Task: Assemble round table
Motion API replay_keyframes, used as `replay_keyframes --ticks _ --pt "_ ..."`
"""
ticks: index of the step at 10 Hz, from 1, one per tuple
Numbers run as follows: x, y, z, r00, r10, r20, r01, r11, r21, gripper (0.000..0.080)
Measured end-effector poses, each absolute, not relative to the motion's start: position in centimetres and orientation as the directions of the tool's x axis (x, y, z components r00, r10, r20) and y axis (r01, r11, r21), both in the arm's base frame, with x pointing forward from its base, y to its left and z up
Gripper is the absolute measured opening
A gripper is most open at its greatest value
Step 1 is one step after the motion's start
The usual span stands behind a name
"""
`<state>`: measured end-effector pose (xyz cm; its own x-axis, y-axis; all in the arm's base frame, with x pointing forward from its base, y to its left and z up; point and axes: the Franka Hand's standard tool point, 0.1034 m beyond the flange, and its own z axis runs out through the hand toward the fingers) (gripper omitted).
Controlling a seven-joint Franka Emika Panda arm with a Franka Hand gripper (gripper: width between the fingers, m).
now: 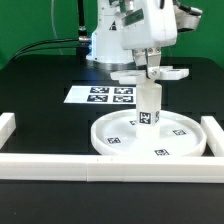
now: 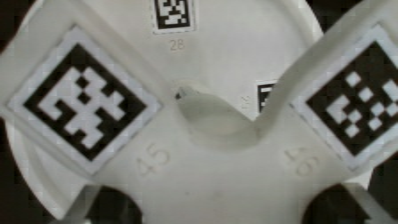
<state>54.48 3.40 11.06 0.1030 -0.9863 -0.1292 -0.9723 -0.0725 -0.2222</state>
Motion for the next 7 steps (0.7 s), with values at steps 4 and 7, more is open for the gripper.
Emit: replay_keyframes --ticks 4,7 --pt "54.68 3.4 11.07 -0.17 -0.966 -0.193 -0.961 0.206 -0.185 0.0443" --pt "54.66 3.45 11.07 -0.168 -0.967 -0.193 -0.962 0.204 -0.184 0.0618"
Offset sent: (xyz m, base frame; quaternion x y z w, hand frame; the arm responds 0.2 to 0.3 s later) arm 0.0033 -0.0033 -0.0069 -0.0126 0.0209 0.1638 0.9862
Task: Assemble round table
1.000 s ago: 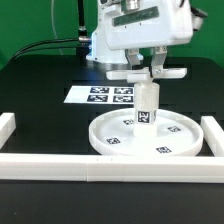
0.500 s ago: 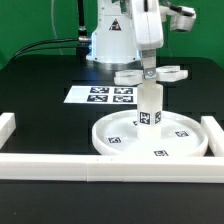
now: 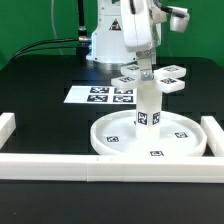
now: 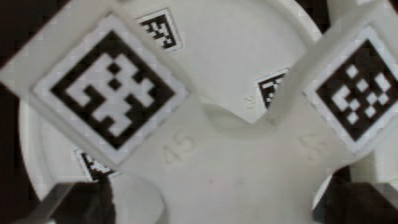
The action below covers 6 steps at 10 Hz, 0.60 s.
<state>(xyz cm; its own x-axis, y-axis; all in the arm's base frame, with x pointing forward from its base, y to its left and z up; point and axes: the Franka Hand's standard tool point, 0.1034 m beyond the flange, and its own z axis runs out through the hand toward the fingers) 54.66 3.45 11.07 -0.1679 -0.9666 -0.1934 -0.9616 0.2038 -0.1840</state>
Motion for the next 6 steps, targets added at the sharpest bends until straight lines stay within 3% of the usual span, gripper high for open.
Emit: replay_keyframes --ticks 4,6 --pt "54.9 4.0 14.1 -0.05 -0.974 -0.221 -0.975 0.095 -0.198 0.0648" --pt "54.7 3.9 13.6 -0.031 -0.976 -0.214 -0.978 0.074 -0.195 0.0649"
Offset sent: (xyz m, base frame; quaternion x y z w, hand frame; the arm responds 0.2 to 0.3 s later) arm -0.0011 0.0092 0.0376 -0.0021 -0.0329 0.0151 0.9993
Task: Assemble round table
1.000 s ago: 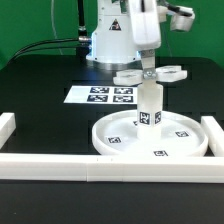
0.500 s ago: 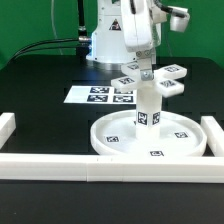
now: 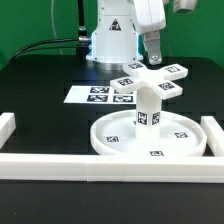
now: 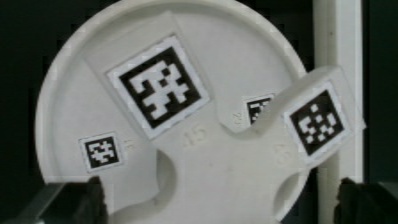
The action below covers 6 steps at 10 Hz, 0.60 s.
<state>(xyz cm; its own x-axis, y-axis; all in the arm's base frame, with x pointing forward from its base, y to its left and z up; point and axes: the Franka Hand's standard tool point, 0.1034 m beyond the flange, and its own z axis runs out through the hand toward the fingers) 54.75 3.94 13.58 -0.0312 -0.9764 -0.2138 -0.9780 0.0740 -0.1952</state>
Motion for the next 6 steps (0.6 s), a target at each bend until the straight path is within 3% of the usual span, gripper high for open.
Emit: replay_keyframes --ticks 1,4,6 --pt "54.74 3.94 13.56 0.001 -0.979 -0.205 -0.979 0.041 -0.201 0.0649" --pt "54.88 4.07 13.14 0.472 -0.879 -0.066 -0.86 -0.443 -0.252 0.0649" --pt "55.07 4.23 13.27 0.633 -0.774 -0.023 -0.752 -0.607 -0.258 0.0649"
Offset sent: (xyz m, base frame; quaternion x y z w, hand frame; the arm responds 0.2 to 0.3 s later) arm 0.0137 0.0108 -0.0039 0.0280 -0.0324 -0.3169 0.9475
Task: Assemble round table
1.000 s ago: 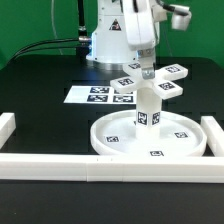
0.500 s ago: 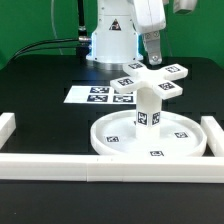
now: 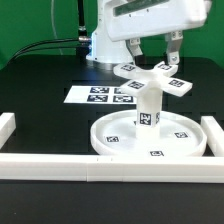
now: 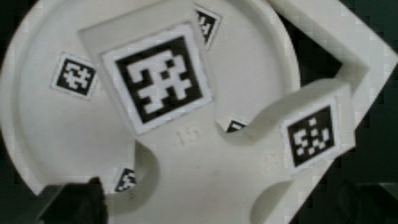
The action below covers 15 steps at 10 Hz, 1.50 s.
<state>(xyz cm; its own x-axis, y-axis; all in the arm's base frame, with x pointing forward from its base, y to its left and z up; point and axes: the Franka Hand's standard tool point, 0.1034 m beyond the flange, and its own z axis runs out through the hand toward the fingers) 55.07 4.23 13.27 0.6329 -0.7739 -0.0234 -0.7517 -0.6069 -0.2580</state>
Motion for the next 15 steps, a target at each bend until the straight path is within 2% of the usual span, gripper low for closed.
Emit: replay_keyframes --ticks 4,7,11,13,15 --pt "55.0 4.2 13.2 0.81 -0.584 0.046 -0.556 -0.791 -0.253 0.0649" --pt "55.8 4.5 14.2 0.943 -0.317 0.103 -0.29 -0.932 -0.215 0.0649" --pt "55.9 4.4 14.2 0.986 -0.071 0.152 -0.046 -0.985 -0.165 0.0649" --pt "55.8 3.9 13.5 0.96 0.219 0.173 0.238 -0.967 -0.094 0.0649" --pt "56.1 3.8 12.8 0.907 0.388 0.164 0.403 -0.913 -0.068 0.0649"
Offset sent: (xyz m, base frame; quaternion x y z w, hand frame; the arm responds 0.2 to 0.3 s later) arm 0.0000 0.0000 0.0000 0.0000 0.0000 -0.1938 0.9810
